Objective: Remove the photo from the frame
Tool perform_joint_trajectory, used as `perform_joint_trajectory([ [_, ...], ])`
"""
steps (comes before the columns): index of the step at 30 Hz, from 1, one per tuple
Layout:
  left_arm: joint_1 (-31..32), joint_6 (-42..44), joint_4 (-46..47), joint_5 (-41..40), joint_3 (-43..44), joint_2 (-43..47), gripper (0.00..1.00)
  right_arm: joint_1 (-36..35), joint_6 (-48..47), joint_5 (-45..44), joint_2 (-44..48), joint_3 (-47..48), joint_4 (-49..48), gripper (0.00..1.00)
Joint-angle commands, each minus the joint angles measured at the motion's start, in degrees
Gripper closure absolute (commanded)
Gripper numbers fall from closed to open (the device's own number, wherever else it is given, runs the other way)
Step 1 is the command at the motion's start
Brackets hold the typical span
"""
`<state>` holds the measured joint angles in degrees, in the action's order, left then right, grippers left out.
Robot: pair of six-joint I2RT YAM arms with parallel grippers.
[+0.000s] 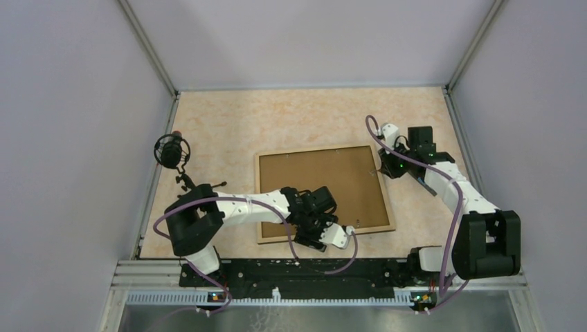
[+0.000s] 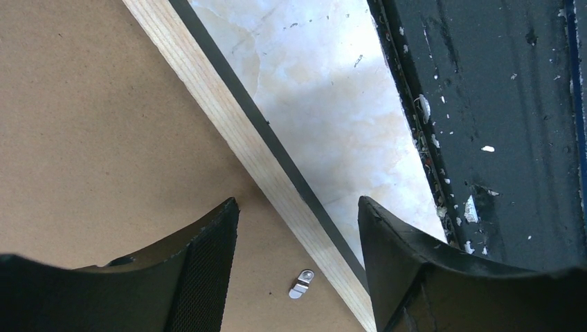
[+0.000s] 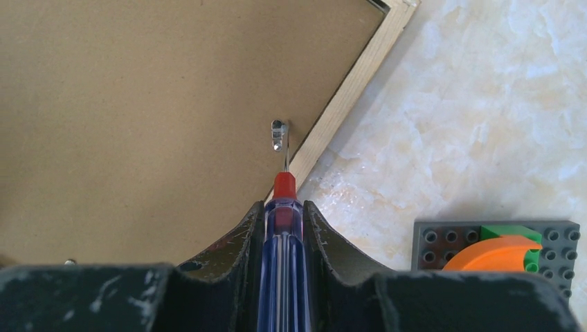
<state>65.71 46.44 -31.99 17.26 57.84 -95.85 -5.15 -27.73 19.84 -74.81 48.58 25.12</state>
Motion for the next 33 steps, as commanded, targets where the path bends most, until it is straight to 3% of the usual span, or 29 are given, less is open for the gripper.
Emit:
perform_joint_trajectory([
  [1,-0.56,0.67,-0.91,2.04,0.34,-2.60,0.31,-0.87,-2.11,3.96,-1.21,1.61,7.47,1.00],
  [9,-1.81,0.59,-0.93,1.64,0.32,-1.98,0.30,-0.88,-1.53,3.71,-0.35,3.63,10.33,1.00],
  [17,-6.60,-0.52,-2.51,3.19,1.77,1.61,0.27,-0.83,7.89,7.40,3.27,9.02,7.44,1.00],
  [24,-7.69,5.54,-4.32,-5.07,-1.34,3.67,0.28,-0.83,14.22,9.48,4.28,11.27,3.10,1.00],
  [33,-18.23,10.80,0.20,-11.79,-0.70,4.24,0.29,1.37,17.23,10.10,6.55,8.67,0.29,1.00],
])
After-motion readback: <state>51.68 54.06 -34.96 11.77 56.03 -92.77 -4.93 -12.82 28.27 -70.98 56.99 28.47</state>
